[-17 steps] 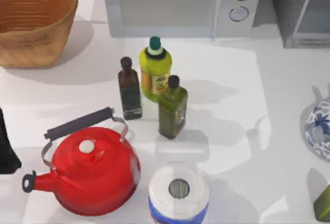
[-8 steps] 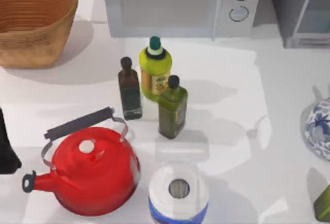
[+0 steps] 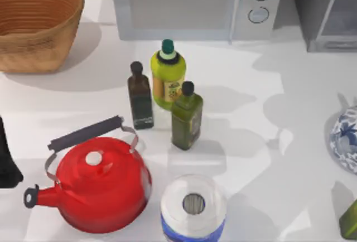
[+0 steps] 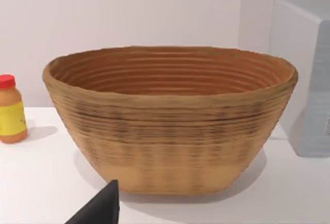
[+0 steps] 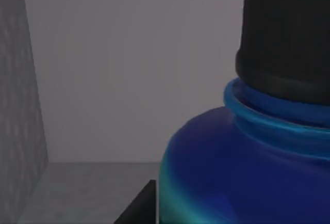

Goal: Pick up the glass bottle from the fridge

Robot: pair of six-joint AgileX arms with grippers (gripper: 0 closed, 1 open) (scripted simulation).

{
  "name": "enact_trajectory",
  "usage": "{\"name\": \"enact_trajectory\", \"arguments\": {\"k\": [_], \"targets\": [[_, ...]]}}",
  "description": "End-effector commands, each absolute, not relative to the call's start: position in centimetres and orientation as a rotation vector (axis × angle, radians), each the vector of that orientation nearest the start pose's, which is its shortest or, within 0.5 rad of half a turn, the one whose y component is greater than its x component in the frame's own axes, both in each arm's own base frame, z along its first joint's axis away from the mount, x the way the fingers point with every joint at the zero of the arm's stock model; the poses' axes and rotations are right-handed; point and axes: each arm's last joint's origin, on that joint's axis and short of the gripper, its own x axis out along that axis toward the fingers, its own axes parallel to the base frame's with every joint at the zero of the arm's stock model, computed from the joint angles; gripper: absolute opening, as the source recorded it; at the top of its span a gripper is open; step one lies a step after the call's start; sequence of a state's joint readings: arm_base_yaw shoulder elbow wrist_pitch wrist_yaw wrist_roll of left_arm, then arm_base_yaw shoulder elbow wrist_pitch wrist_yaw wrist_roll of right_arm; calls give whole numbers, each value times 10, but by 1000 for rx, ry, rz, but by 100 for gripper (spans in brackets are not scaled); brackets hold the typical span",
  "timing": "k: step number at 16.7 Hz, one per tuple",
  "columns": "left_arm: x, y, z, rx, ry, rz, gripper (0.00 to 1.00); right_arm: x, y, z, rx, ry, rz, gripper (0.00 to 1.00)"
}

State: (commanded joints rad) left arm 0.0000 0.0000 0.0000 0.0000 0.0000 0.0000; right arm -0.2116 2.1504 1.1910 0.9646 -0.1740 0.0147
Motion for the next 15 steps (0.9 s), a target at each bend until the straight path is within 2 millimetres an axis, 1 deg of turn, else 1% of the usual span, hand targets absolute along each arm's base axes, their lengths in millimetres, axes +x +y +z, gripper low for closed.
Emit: {"name": "enact_trajectory", "arguments": {"k": [4,6,8,13,15], "targets": [[106,-1,160,0,0,0,100,449,-86,152,3,3,-12,0],[106,-1,160,0,0,0,100,441,-85,153,1,1,-6,0],[106,-1,160,0,0,0,100,425,-85,154,-2,1,-3,0],[106,-1,160,0,0,0,100,367,-85,149,5,18,-10,0],[106,-1,160,0,0,0,100,353,-85,151,4,8,-12,0]]}}
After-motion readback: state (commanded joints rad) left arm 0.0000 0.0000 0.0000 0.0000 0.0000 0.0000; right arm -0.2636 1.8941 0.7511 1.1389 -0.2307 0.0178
